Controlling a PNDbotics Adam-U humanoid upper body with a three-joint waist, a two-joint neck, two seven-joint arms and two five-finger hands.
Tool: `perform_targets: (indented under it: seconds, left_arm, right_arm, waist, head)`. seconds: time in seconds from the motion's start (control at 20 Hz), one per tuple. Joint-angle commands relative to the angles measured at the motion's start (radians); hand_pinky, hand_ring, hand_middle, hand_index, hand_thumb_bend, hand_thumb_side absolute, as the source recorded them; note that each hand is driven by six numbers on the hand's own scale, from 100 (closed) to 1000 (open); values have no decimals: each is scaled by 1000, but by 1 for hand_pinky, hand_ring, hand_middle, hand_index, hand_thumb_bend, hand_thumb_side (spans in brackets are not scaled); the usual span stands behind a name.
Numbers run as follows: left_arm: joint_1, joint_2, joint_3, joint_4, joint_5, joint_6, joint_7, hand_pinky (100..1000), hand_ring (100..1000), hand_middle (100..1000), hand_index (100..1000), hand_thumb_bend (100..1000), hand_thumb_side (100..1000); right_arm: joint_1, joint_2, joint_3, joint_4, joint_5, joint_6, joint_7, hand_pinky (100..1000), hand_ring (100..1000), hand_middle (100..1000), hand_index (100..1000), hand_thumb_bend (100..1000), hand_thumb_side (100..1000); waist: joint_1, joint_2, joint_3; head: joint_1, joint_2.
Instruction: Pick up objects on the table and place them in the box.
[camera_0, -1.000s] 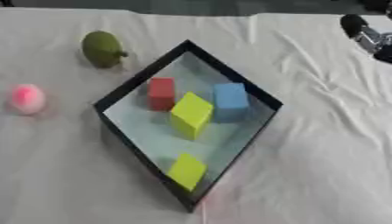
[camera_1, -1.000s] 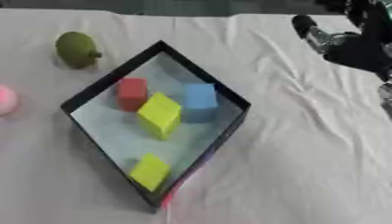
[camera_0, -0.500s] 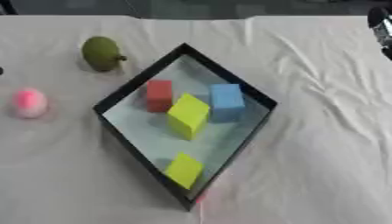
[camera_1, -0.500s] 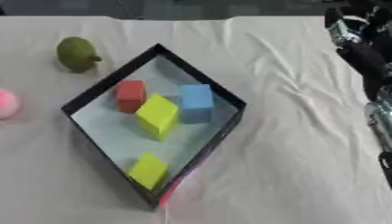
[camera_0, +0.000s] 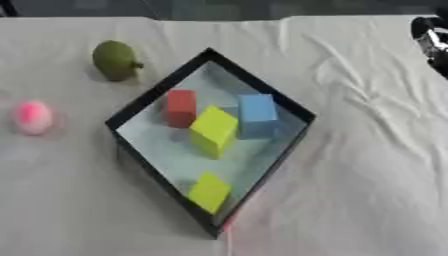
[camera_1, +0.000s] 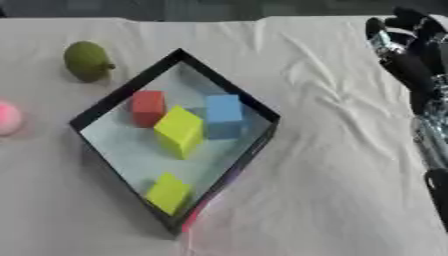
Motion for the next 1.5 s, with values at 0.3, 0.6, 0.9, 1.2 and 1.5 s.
perform_targets:
  seconds: [0.3,0.6,0.9,1.2,1.5]
  left_arm:
    - [-162,-44,-76,206,-71,-21,-136,875,890,826,860,688,313]
    - [-219,-84,-101,287,-124,-102,-162,867,884,815,844,694,302]
    - [-253,-115,-125,315,-162,-122,-162,867,883,817,842,696,289]
    - [-279,-147,-140,336,-171,-128,-152,854,873,805,833,674,291]
    - [-317,-186,-162,379,-231,-128,-141,848,866,807,847,693,258]
  right_arm:
    - [-20,-5,0,20,3,2,10,873,788,758,834,397,360]
    - [-19,-3,2,27,3,6,9,872,787,756,834,404,358]
    - [-19,-1,3,28,4,8,12,872,786,755,833,408,357]
    - [-20,3,5,33,6,12,12,872,784,754,833,415,355]
    - [-20,7,10,34,4,11,18,872,782,752,833,416,355]
  waist:
    - [11,-43,4]
    - [11,-46,8]
    - [10,-46,8]
    - [9,-44,6]
    - [10,-45,3]
  head:
    - [23,-11]
    - [56,-14]
    - [52,-14]
    - [48,-18]
    - [39,-16]
